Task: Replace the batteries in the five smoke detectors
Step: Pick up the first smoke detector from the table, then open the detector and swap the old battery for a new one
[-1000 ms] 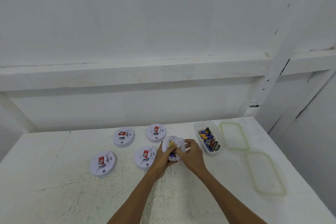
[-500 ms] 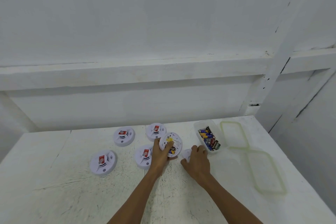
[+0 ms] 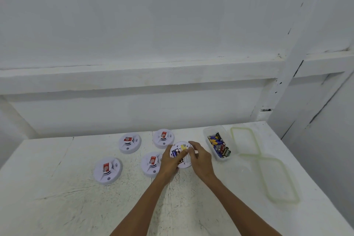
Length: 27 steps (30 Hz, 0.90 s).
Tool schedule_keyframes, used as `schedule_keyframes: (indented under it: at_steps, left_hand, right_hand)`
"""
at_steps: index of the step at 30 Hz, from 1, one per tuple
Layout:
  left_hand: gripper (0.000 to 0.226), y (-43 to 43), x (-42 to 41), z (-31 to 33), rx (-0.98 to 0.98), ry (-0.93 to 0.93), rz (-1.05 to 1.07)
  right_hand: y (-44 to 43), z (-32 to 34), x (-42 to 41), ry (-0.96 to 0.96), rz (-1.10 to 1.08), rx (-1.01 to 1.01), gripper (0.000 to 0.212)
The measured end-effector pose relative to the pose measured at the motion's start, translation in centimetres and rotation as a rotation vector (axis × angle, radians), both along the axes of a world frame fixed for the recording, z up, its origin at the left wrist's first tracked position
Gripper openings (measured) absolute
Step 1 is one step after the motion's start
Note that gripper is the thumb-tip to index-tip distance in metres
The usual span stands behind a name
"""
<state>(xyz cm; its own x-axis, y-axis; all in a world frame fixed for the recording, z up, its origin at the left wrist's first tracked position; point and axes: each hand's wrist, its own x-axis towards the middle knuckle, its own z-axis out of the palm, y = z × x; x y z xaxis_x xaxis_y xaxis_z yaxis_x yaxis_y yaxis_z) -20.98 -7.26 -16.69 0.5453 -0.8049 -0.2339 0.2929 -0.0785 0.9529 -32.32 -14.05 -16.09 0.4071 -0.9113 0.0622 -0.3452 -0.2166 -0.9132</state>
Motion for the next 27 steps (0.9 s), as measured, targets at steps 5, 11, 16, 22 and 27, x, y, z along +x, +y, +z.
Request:
schedule_keyframes:
  at_steps: [5,11,16,22,27]
  left_hand:
    - [0.035,0.3,0.4,0.1,0.039,-0.030,-0.047]
    - [0.030,0.3,0.2,-0.2,0.047,-0.010,-0.109]
    - [0.032,0.3,0.2,-0.2,0.038,0.052,-0.124]
    - [0.035,0.0,0.7,-0.4,0.031,0.148,-0.160]
    - [0.030,-0.1,1.0,-0.2,0.053,0.201,-0.149]
  right_hand:
    - [-1.0,-0.5,-0.5,-0.078,0.012,0.082,0.023]
    - [-1.4,-0.2,-0.6,-0.096,0.005,0.158,0.029]
    - [-1.4,0.3,-0.6,-0.071,0.091,0.223,0.052]
    - [-1.4,-0.6,-0.7,-0.085,0.083,0.218,0.064]
    - [-1.2,0.1,-0.4,-0.140,-0.073,0.232,0.055]
